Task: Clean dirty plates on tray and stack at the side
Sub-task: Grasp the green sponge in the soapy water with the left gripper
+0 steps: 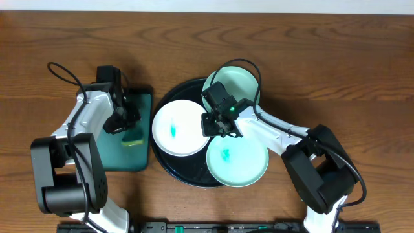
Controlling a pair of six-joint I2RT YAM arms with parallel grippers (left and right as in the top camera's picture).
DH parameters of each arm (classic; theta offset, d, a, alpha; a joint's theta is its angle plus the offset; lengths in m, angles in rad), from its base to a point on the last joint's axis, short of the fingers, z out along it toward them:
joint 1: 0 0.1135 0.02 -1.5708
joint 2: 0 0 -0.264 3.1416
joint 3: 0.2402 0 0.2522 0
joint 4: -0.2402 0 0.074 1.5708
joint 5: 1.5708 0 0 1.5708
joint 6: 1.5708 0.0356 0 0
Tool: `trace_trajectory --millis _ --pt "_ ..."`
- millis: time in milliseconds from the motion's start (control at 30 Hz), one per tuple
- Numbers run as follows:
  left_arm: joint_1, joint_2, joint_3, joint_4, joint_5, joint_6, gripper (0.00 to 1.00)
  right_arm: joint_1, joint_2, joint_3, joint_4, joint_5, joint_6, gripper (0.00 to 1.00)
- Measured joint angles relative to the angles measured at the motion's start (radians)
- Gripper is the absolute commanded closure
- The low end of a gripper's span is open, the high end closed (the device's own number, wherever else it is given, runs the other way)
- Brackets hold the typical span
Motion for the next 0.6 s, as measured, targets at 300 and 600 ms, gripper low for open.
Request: trace_trajectory --millis 300,600 --pt "0.002 0.0 0.0 0.005 0.0 -0.004 0.19 0.0 0.0 0.0 -0.002 0.0 0.0 0.99" --pt "0.002 0.0 0.0 -0.001 0.0 -0.008 0.39 0.0 0.0 0.0 -0.002 -0.001 0.0 0.99"
